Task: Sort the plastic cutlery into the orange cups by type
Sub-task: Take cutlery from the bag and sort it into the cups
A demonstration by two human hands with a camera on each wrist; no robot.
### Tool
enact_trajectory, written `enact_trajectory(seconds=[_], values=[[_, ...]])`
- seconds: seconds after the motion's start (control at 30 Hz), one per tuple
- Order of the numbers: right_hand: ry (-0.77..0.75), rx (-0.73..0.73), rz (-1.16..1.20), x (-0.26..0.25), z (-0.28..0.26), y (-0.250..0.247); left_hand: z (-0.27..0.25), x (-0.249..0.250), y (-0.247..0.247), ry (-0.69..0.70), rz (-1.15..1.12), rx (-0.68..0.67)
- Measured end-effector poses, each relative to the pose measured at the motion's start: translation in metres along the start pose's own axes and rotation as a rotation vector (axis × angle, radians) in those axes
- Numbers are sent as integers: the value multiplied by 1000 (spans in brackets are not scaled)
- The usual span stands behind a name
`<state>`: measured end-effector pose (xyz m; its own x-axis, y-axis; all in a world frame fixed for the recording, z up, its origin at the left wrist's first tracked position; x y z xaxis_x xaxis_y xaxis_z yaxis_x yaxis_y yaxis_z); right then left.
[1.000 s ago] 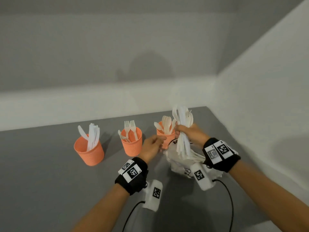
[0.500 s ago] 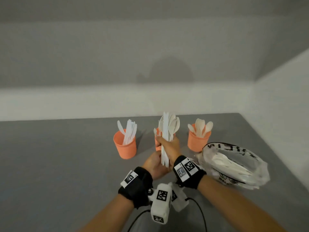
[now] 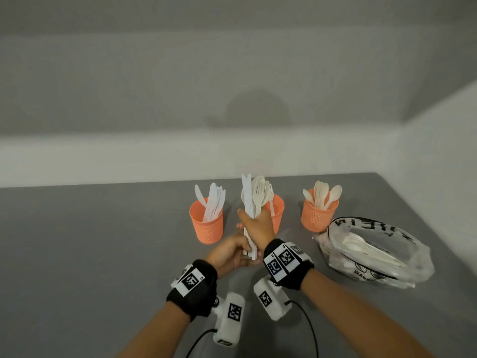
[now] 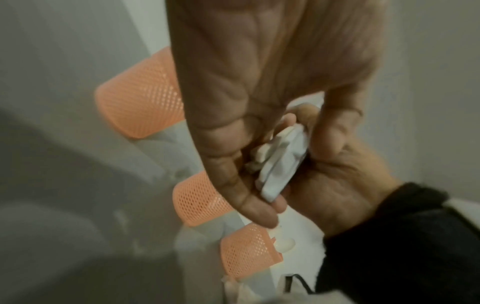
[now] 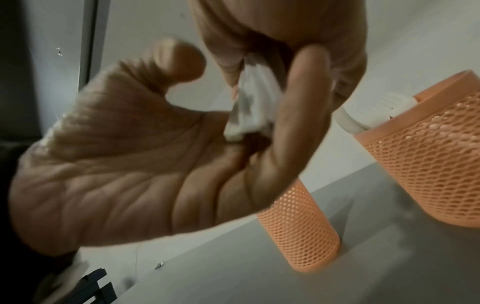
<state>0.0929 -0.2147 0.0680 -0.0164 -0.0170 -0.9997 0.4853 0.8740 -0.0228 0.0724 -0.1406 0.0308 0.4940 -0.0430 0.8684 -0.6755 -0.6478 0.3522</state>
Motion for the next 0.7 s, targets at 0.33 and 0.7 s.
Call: enact_trajectory(seconds=[0.33, 0.7], values=[[342, -414, 282, 27, -5, 13, 11, 3, 2, 30, 223, 43], [395, -276, 417, 39, 21, -15, 14, 45, -42, 67, 696, 348]])
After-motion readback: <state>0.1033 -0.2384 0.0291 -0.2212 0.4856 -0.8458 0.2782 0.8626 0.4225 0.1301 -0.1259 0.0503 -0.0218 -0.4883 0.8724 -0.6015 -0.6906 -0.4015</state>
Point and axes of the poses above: each hand's wrist, its own z-axis towards the middle knuckle, its own y-axis out of the palm, x = y × z, the point moved 8 cm from there along z, towards the middle knuckle, and after that the axes turned 4 degrees about z, right-handed, at the moved point
